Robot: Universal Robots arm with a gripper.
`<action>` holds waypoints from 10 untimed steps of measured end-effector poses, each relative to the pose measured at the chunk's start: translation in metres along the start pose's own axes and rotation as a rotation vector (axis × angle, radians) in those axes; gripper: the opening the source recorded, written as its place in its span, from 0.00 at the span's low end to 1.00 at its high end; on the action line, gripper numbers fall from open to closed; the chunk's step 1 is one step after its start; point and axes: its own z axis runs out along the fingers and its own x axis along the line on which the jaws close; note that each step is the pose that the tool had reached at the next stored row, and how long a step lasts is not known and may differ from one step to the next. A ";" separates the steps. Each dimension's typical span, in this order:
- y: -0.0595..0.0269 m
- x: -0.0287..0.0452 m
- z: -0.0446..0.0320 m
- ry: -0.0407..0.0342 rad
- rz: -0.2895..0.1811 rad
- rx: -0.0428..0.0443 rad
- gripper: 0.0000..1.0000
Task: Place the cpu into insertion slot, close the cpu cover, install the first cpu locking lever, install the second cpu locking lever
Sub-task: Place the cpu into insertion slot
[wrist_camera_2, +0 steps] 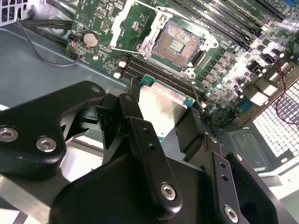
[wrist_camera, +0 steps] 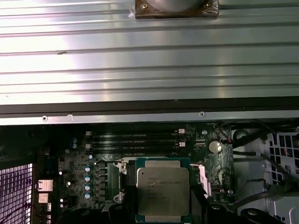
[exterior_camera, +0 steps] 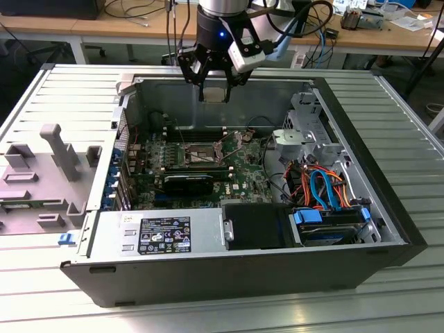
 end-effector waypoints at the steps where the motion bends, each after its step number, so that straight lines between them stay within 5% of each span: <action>1: -0.0004 0.0000 0.0001 0.0000 0.000 -0.0001 0.55; 10: -0.0019 0.0001 0.0014 0.0001 0.000 0.0000 0.55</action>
